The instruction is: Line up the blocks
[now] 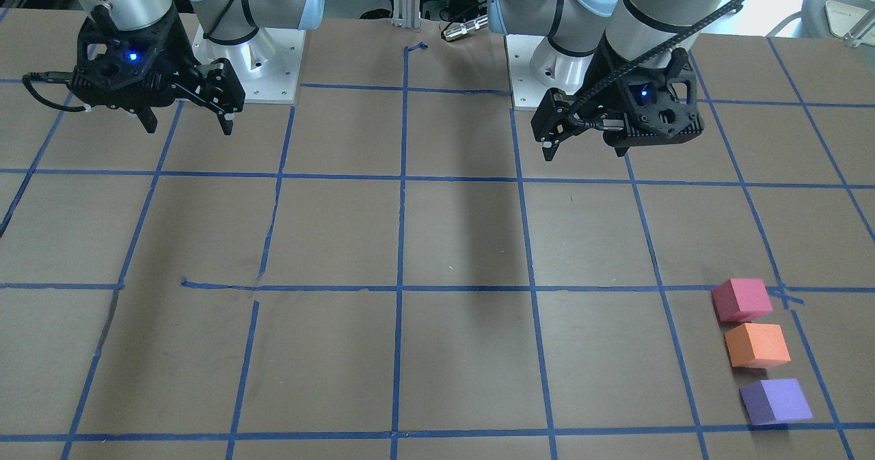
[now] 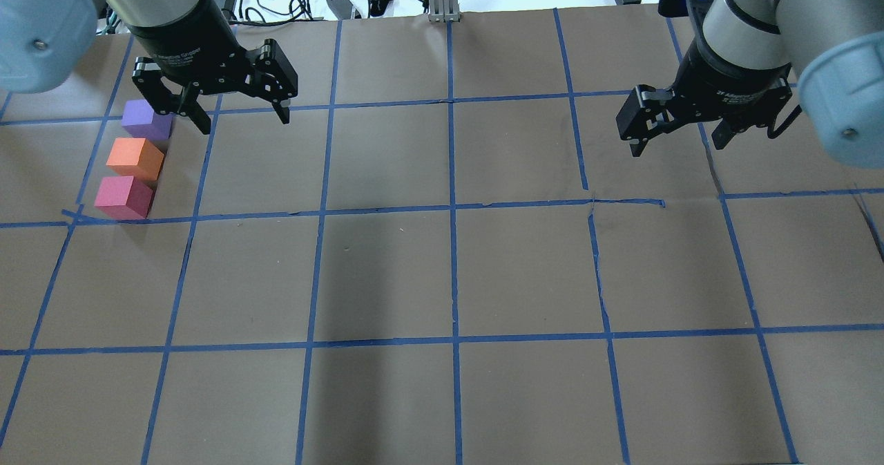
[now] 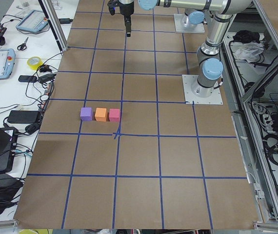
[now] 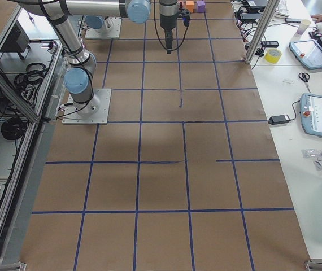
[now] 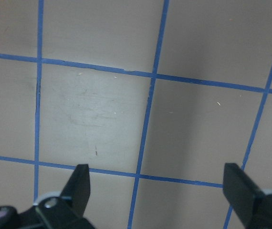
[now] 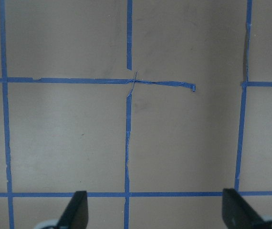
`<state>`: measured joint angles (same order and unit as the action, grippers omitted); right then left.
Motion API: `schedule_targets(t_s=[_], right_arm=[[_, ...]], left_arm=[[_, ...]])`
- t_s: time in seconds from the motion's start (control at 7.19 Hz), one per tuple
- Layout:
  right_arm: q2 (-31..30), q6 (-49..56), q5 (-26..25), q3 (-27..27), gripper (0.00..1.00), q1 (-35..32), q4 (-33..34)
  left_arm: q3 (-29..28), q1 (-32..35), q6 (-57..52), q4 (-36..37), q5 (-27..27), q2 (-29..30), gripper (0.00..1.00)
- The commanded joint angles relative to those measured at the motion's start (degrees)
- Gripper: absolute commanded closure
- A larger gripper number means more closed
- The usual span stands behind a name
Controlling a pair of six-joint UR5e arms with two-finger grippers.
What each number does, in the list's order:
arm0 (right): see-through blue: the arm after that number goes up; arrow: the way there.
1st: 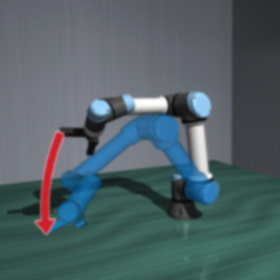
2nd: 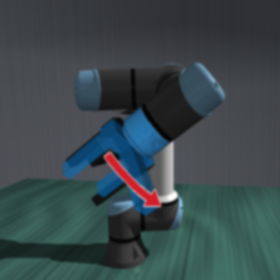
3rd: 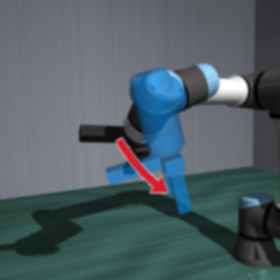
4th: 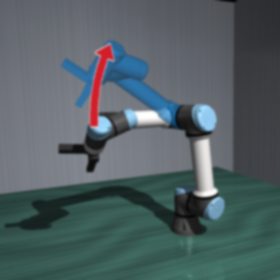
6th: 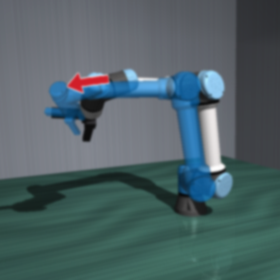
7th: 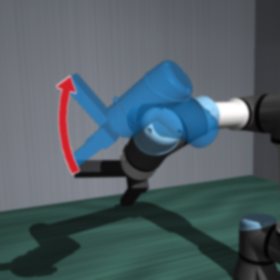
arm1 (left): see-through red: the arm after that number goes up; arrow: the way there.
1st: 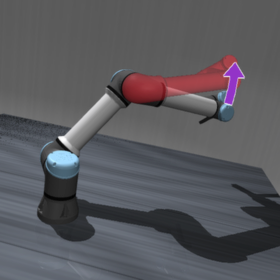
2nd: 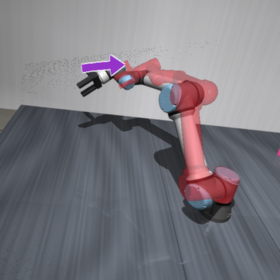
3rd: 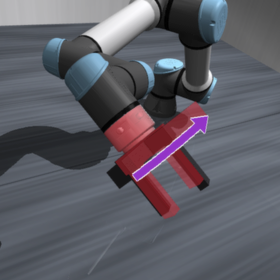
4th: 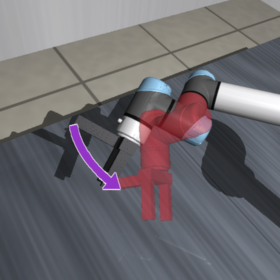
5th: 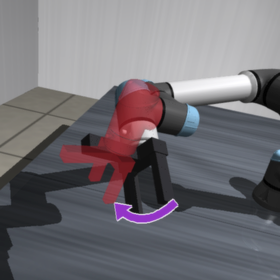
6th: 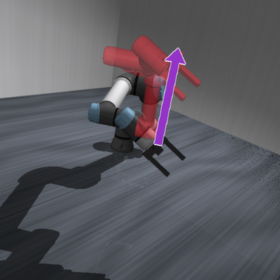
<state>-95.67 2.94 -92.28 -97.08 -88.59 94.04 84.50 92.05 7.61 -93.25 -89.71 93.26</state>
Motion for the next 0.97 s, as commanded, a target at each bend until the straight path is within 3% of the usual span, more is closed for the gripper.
schedule_targets(t_s=[0.0, 0.42, 0.83], right_arm=[[-0.39, -0.22, 0.35, 0.13, 0.00, 0.00, -0.17], [-0.83, 0.22, 1.40, 0.22, 0.00, 0.00, -5.34], [-0.83, 0.22, 4.29, 0.31, 0.00, 0.00, -5.71]], left_arm=[[-0.65, 0.59, -2.59, -0.18, 1.46, -1.66, 0.00], [1.01, 0.59, -3.21, -5.08, 0.15, -5.18, 0.00], [0.23, 0.24, -3.13, -4.75, -0.64, -5.28, 0.00]])
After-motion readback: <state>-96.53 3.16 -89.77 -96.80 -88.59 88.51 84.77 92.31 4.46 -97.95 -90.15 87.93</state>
